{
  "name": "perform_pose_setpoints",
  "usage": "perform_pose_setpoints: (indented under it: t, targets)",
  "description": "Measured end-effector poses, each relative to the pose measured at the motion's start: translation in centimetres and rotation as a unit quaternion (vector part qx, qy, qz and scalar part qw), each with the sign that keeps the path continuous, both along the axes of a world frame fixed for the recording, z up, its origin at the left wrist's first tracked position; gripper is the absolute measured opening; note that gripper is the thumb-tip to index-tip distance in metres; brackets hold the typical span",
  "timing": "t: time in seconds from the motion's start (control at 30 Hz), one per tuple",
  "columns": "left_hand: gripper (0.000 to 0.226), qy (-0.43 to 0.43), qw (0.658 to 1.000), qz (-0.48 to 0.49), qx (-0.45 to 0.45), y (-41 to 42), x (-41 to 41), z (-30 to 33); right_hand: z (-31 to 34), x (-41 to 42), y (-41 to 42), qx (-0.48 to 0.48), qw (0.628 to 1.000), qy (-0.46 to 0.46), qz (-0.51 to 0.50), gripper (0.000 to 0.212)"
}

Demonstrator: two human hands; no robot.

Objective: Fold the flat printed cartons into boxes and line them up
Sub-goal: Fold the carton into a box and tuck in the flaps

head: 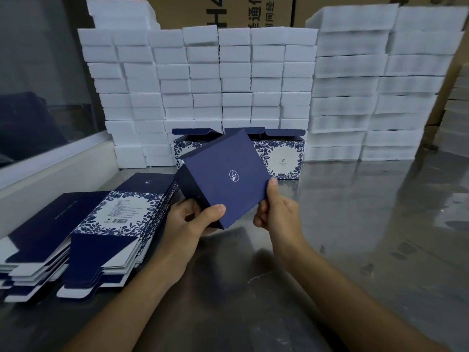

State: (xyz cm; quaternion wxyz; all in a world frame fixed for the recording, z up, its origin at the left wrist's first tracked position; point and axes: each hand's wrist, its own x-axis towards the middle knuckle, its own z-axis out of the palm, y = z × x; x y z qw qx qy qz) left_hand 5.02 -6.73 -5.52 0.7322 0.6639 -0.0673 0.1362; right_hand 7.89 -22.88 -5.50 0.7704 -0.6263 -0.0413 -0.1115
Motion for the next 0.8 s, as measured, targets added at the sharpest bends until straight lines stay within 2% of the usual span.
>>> perform_pose_setpoints:
  t: [0.07, 0.17, 0.27, 0.37, 0.43, 0.5, 0.57, 0.6, 0.67, 0.7, 0.73, 0.8]
  targets:
    - [0.069, -0.001, 1.000, -0.016, -0.006, 0.1, 0.0, 0.0, 0.0, 0.3, -0.3, -0.001, 1.000, 0.001, -0.017, 0.062]
    - [0.075, -0.010, 1.000, -0.011, 0.004, 0.4, 0.2, -0.1, 0.2, 0.4, -0.5, 0.018, 1.000, -0.005, -0.021, 0.070]
    - [0.078, -0.010, 1.000, -0.009, 0.022, 0.8, 0.4, -0.3, 0.4, 0.5, -0.7, 0.000, 1.000, -0.003, -0.017, 0.072]
    - [0.060, 0.017, 0.999, -0.027, 0.006, 1.4, 0.8, -0.6, 0.5, 0.9, -1.1, 0.045, 0.998, 0.035, -0.022, 0.069]
    - [0.042, 0.032, 0.998, -0.045, -0.022, 1.7, 0.9, -0.5, 0.3, 1.1, -1.6, 0.042, 0.997, 0.041, -0.051, 0.059]
    - [0.036, 0.045, 0.995, -0.055, -0.067, 1.7, 0.9, -0.4, 0.1, 1.3, -1.9, -0.031, 0.996, 0.006, -0.081, 0.043]
    - [0.034, 0.058, 0.988, -0.064, -0.125, 1.8, 1.0, -0.3, 0.1, 1.1, -2.0, -0.077, 0.995, -0.018, -0.068, 0.033]
    - [0.034, 0.064, 0.984, -0.066, -0.154, 1.9, 1.0, -0.2, 0.1, 1.0, -2.0, -0.084, 0.996, -0.012, -0.040, 0.045]
    - [0.034, 0.074, 0.974, -0.062, -0.206, 2.0, 1.0, -0.1, 0.1, 1.0, -2.2, -0.088, 0.995, 0.008, 0.035, 0.089]
    - [0.035, 0.081, 0.969, -0.054, -0.228, 2.1, 1.1, -0.1, 0.1, 0.9, -2.3, -0.076, 0.994, 0.012, 0.072, 0.104]
    - [0.038, 0.087, 0.965, -0.044, -0.244, 2.1, 1.1, 0.0, 0.0, 0.8, -2.3, -0.056, 0.993, 0.003, 0.102, 0.110]
    - [0.049, 0.094, 0.960, -0.020, -0.261, 1.9, 1.0, 0.2, -0.3, 0.8, -2.3, -0.038, 0.990, -0.029, 0.130, 0.107]
